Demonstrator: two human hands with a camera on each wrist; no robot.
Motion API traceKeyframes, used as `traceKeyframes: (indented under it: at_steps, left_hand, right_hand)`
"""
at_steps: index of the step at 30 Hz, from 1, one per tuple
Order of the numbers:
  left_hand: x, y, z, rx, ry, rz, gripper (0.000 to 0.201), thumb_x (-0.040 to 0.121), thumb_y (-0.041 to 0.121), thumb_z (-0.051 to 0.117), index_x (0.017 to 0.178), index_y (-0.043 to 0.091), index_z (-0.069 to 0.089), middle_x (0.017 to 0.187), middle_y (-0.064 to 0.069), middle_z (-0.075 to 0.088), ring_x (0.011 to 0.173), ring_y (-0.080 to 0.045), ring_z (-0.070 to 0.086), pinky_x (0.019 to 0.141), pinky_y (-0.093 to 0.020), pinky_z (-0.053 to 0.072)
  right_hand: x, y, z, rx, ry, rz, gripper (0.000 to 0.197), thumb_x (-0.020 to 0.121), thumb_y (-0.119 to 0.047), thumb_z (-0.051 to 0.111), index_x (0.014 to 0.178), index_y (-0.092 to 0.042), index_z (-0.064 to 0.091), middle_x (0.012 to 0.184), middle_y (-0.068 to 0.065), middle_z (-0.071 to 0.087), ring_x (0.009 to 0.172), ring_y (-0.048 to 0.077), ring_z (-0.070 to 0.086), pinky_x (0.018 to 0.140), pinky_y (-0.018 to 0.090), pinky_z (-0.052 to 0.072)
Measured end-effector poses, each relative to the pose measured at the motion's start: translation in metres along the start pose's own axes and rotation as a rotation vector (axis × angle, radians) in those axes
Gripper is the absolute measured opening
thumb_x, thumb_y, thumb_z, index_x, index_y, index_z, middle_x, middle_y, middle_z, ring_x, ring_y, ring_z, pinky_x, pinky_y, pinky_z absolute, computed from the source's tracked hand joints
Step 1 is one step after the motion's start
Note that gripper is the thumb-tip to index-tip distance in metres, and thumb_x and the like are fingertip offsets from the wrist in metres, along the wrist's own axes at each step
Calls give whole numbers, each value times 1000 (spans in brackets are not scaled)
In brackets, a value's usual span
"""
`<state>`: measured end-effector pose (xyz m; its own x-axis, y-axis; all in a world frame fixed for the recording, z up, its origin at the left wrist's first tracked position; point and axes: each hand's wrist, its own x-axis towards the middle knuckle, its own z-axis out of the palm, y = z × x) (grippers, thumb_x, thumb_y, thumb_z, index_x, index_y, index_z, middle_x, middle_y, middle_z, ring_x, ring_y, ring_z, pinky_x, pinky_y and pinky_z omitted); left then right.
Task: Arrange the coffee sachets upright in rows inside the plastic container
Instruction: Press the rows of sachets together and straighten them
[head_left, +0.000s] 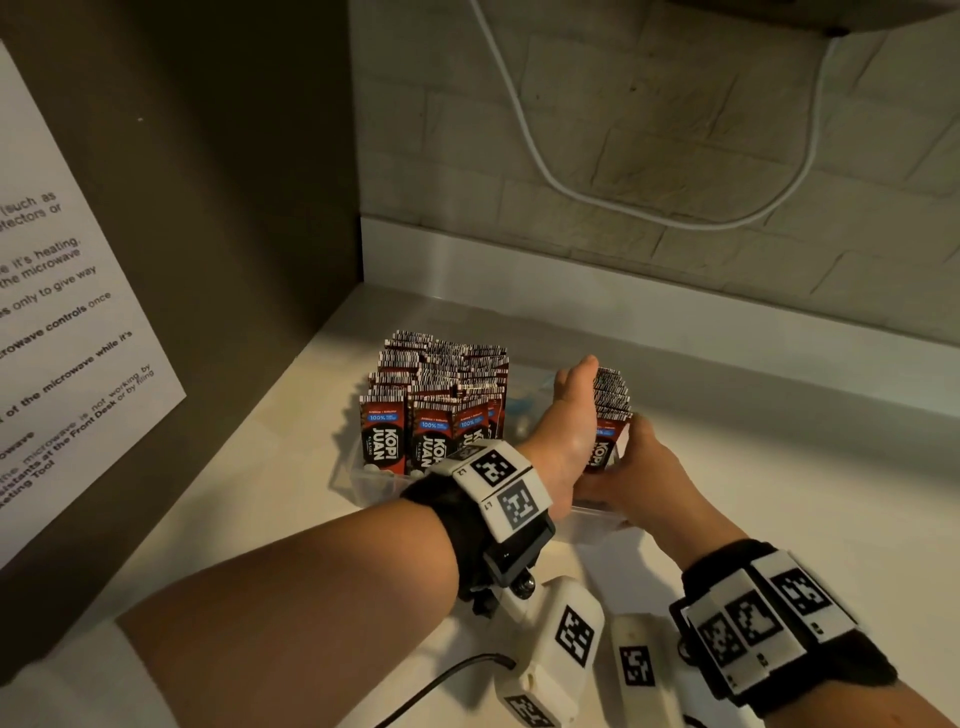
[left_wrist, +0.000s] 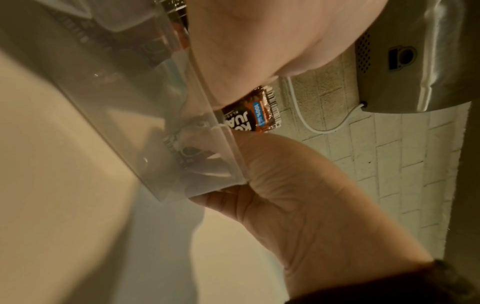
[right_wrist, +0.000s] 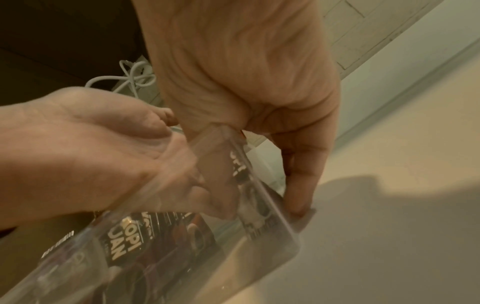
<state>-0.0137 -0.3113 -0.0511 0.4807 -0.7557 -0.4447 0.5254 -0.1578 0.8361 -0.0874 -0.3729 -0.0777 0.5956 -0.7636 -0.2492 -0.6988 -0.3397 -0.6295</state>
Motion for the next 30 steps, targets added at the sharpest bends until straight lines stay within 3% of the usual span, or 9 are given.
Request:
traceKeyframes:
  at_steps: [3, 5, 7, 10, 13, 17, 21, 24, 30]
  left_hand:
    - [-18, 12, -9, 73, 9, 45, 48, 95, 58, 39, 125, 22, 50, 110, -4, 63, 87, -13, 62, 55, -15, 50]
    - [-34, 23, -19, 187, 36, 155, 41, 96, 48, 47, 128, 23, 47, 117, 0, 59, 92, -9, 57, 71, -17, 50]
    - [-48, 37, -36, 328, 96, 313, 43, 94, 35, 56, 133, 19, 47, 122, -2, 57, 105, -15, 56, 94, -29, 45]
    - [-71, 61, -68, 483, 211, 518, 21, 88, 13, 62, 108, 19, 64, 87, 5, 61, 78, -8, 56, 74, -24, 44]
    - [-82, 76, -103, 760, 341, 588, 21, 81, 7, 67, 95, 22, 68, 80, 7, 63, 72, -6, 57, 71, -23, 45]
    - [-79, 65, -128, 995, 365, 441, 29, 72, 9, 78, 92, 28, 67, 92, 6, 64, 74, -4, 55, 66, -19, 45]
    - [-72, 45, -133, 1143, 340, 483, 41, 69, 17, 84, 106, 27, 69, 109, 4, 57, 98, -15, 57, 89, -31, 48]
    - [-67, 39, -131, 1224, 365, 549, 41, 71, 20, 82, 109, 28, 69, 109, 5, 51, 109, -22, 51, 97, -33, 43]
    - [-57, 37, -130, 1281, 414, 587, 33, 77, 21, 78, 108, 29, 70, 117, 4, 53, 114, -22, 41, 95, -27, 35]
  right_hand:
    - [-5, -1, -13, 42, 28, 10, 127, 50, -42, 89, 149, -19, 13, 117, 13, 60, 92, 25, 63, 68, 41, 58]
    - [-12, -6, -28, 65, 133, -47, 129, 45, -51, 88, 149, -19, 19, 114, 12, 59, 103, 28, 59, 83, 41, 52]
    - [-21, -17, -44, 109, 281, -139, 108, 52, -49, 86, 142, -21, 34, 103, 7, 59, 95, 24, 57, 80, 33, 46]
    - [-35, -44, -58, 203, 376, -366, 65, 61, -40, 82, 118, -25, 55, 100, 3, 59, 81, 21, 57, 71, 33, 47]
    - [-40, -71, -46, 107, 244, -546, 41, 68, -22, 82, 105, -20, 63, 100, 3, 57, 80, 20, 55, 71, 32, 47]
    - [-36, -94, -11, -225, 46, -665, 55, 67, -21, 84, 117, -18, 62, 113, 2, 52, 98, 18, 53, 88, 30, 46]
    - [-26, -97, 15, -290, -18, -636, 72, 64, -18, 85, 129, -20, 53, 125, 3, 42, 113, 27, 48, 101, 37, 42]
    - [-20, -96, 23, -285, -9, -626, 74, 63, -20, 85, 129, -21, 52, 124, 3, 38, 112, 32, 46, 102, 44, 41]
    - [-14, -93, 27, -247, -7, -644, 64, 67, -17, 84, 124, -17, 54, 121, 3, 39, 110, 28, 48, 100, 38, 43]
